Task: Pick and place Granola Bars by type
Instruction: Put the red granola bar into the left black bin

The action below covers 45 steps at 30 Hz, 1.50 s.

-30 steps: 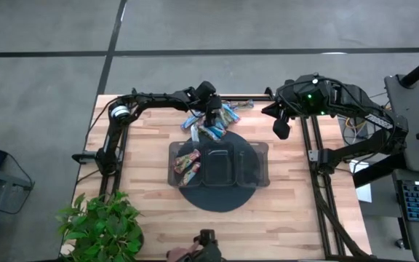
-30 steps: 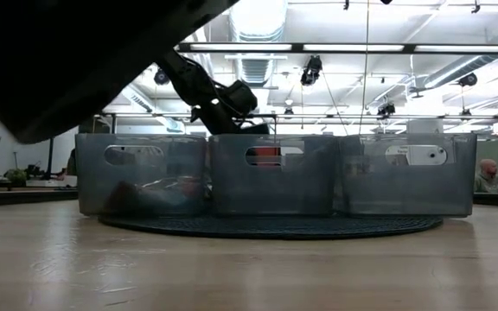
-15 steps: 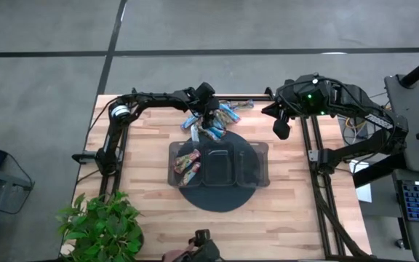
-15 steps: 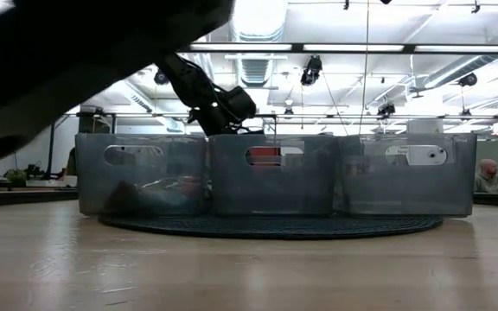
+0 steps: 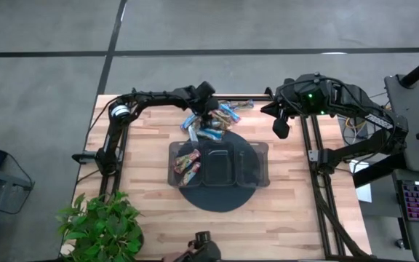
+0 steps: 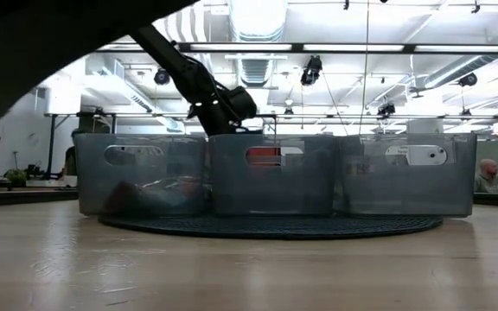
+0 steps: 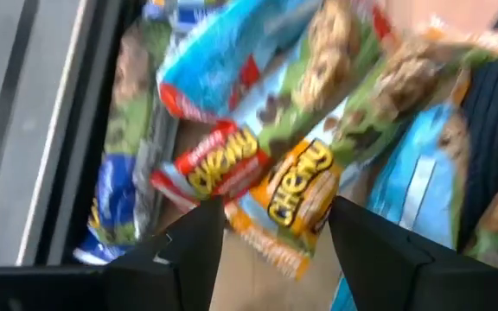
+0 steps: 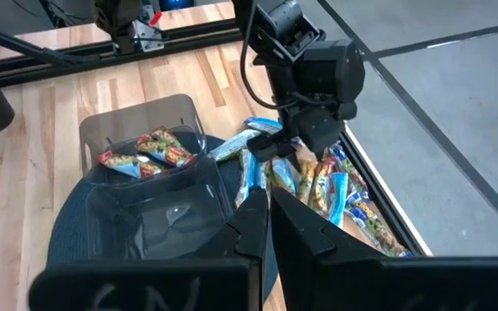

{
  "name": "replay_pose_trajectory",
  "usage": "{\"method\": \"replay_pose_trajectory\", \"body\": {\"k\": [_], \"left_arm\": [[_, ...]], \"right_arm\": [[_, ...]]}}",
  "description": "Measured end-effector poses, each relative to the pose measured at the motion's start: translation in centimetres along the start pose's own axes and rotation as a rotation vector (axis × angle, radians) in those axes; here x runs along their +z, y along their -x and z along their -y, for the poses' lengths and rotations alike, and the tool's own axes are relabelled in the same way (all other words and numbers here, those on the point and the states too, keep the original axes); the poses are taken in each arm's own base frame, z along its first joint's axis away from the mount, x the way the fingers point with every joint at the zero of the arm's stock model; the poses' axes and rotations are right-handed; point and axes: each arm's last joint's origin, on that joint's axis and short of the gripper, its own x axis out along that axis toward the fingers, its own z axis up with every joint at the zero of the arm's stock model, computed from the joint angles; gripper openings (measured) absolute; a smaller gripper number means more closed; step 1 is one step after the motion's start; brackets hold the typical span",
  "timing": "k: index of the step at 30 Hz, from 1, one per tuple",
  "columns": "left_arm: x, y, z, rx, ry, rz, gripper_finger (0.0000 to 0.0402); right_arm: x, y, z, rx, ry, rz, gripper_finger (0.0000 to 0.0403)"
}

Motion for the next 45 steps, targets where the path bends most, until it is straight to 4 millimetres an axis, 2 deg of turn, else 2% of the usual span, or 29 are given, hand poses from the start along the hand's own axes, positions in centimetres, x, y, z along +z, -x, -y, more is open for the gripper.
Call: {"method": "replay_pose_trajectory", "body": {"k": [14,22,29,33,38,43,45], "left_arm": [[2.1,1.1,-0.1,-0.057,0.008,0.096,0.0193],[4.4,2.7,-1.6,0.002,0.019,0.22,0.0193],[5.7,3.1,-2.4,0.015,0.094,0.373,0.0193],[5.4,2.2,-2.5,0.044,0.115,0.34,0.0193],[4.3,1.6,-3.9,0.076,0.215,0.309,0.0193],[3.8,1.2,-4.6,0.087,0.167,0.291,0.0193],[3.3,0.8,-4.8,0.043,0.181,0.264,0.0193]], "right_arm": [[0.0,0.0,0.0,0.0,0.005,0.003,0.0009],[0.0,0.0,0.0,0.0,0.006,0.003,0.0009],[0.0,0.0,0.0,0.0,0.022,0.003,0.0009],[0.1,0.0,0.0,0.0,0.022,0.007,0.0009],[0.1,0.0,0.0,0.0,0.022,0.008,0.0009],[0.1,0.0,0.0,0.0,0.022,0.008,0.0009],[0.1,0.0,0.0,0.0,0.021,0.008,0.0009]]}}
